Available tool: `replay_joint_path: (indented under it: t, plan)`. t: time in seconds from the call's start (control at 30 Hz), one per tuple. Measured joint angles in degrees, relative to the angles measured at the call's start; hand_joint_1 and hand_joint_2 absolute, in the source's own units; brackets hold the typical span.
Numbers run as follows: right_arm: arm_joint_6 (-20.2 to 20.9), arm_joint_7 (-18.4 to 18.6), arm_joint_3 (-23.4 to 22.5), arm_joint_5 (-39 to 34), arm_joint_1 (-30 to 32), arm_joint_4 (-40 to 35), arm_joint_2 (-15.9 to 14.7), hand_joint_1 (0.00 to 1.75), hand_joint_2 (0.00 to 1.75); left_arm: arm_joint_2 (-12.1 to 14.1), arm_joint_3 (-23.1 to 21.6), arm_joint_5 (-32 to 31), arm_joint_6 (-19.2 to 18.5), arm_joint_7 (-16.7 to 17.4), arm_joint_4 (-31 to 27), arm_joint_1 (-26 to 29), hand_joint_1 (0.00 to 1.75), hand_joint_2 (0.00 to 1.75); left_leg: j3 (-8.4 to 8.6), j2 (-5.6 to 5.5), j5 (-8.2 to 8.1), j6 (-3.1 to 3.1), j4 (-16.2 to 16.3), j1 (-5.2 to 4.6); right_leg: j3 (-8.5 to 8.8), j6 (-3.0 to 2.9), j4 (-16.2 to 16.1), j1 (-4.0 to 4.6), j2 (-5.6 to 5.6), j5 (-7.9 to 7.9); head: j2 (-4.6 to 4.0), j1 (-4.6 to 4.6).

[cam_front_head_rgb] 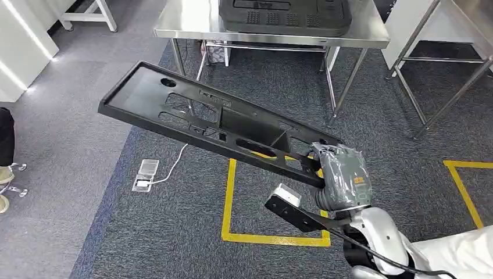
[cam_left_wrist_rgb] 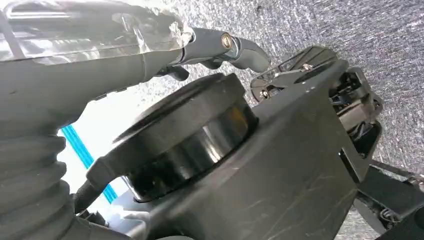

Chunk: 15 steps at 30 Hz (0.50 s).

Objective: Take the parts from the cabinet and place them on the table.

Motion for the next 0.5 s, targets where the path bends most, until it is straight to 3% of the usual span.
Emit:
replay_joint_path:
  t: [0.07,0.1,0.13,0.17,0.2,0.23,0.27,0.33,0.37,0.4,0.43,0.47,0.5]
  plan:
    - [0.00,0.00,0.00,0.00,0.00,0.00,0.00,1.75,1.75,0.00,0.00,0.00,0.00,0.00,0.00,0.00,0.00,1.75,0.02,0.07,-0.03,-0.03,0.02,0.01,0.27,0.02,-0.51,-0.01,-0.05,0.31,0.00,0.02]
    - [0.00,0.00,0.00,0.00,-0.05,0.00,0.00,1.75,1.75,0.00,0.00,0.00,-0.02,0.00,0.02,-0.04,0.00,1.75,0.44,1.14,-0.92,-0.84,0.76,0.27,6.19,0.11,-12.17,-0.12,-2.52,5.53,0.00,0.52]
    - [0.00,0.07,0.00,0.00,-0.01,0.02,0.02,1.75,1.75,0.11,0.00,0.09,0.15,0.63,0.04,-0.08,0.00,1.75,0.69,2.30,-1.65,-1.95,1.15,-0.34,6.23,-1.79,-12.95,0.62,-2.25,4.26,0.00,0.06]
    - [0.00,0.09,0.00,0.00,-0.01,0.02,0.02,1.75,1.75,0.15,-0.02,0.09,0.15,0.70,0.07,-0.18,0.00,1.75,1.01,2.76,-1.69,-2.31,1.00,-0.20,6.23,-2.24,-12.97,0.76,-1.68,4.21,0.00,0.06]
    - [0.00,0.07,0.00,0.00,-0.06,0.00,0.02,1.75,1.75,0.17,0.00,0.09,0.15,0.76,0.04,-0.25,0.00,1.75,1.28,2.76,-2.41,-2.82,1.05,0.00,6.51,-2.73,-13.35,0.36,-1.28,4.42,0.00,0.20]
    - [0.00,0.07,0.00,0.00,-0.13,0.00,0.02,1.75,1.75,0.26,-0.02,0.09,0.13,0.79,0.04,-0.26,0.00,1.75,1.12,0.73,-3.60,-3.16,2.68,0.10,6.64,-2.90,-13.38,0.29,-1.02,4.38,0.00,-0.20]
    - [0.00,0.09,0.00,0.00,-0.24,0.00,0.04,1.75,1.75,0.26,-0.02,0.09,0.09,0.77,0.04,-0.15,0.00,1.75,-0.48,-0.82,-5.66,-3.22,6.18,0.10,6.63,-3.20,-13.38,0.28,-0.71,4.34,0.00,-0.85]
    - [0.00,0.07,0.00,-0.02,-0.24,0.02,0.04,1.75,1.75,0.31,0.04,0.26,0.00,0.52,0.04,-0.14,0.00,1.75,-4.89,-1.81,-9.70,-3.33,15.29,0.06,6.60,-3.40,-13.35,0.44,0.11,4.27,0.00,-1.53]
    - [0.02,0.07,0.00,-0.02,-0.24,0.02,0.04,1.75,1.75,0.31,0.07,0.26,0.00,0.31,0.04,-0.25,0.00,1.75,-6.66,-1.97,-10.45,-3.25,18.71,-0.04,6.63,-3.44,-13.33,0.56,0.67,4.25,0.00,-1.71]
    - [0.04,0.07,0.00,-0.11,-0.24,0.04,0.04,1.75,1.75,0.31,0.09,0.26,0.00,0.24,0.04,-0.32,0.00,1.75,-7.11,-2.03,-9.63,-3.03,19.27,-0.15,6.74,-3.46,-13.32,0.65,1.31,4.23,0.00,-1.90]
    - [0.04,0.07,0.00,-0.17,-0.25,0.07,0.04,1.75,1.75,0.33,0.09,0.26,0.00,0.24,0.04,-0.31,0.00,1.75,-6.33,-2.06,-7.49,-2.69,17.11,-0.25,6.87,-3.48,-13.31,0.75,2.02,4.22,0.00,-2.14]
    - [0.04,0.05,0.00,-0.17,-0.29,0.07,0.11,1.75,1.75,0.33,0.09,0.24,-0.02,0.24,0.04,-0.28,0.00,1.75,-4.65,-2.27,-4.48,-2.22,12.75,-0.36,7.03,-3.48,-13.31,0.86,2.78,4.21,0.00,-2.40]
    - [0.04,0.04,0.00,-0.17,-0.38,0.07,0.13,1.75,1.75,0.33,0.09,0.20,0.00,0.26,0.04,-0.14,0.00,1.75,-2.75,-3.24,-1.43,-1.66,7.74,-0.51,7.22,-3.46,-13.31,0.94,3.43,4.18,0.00,-2.69]
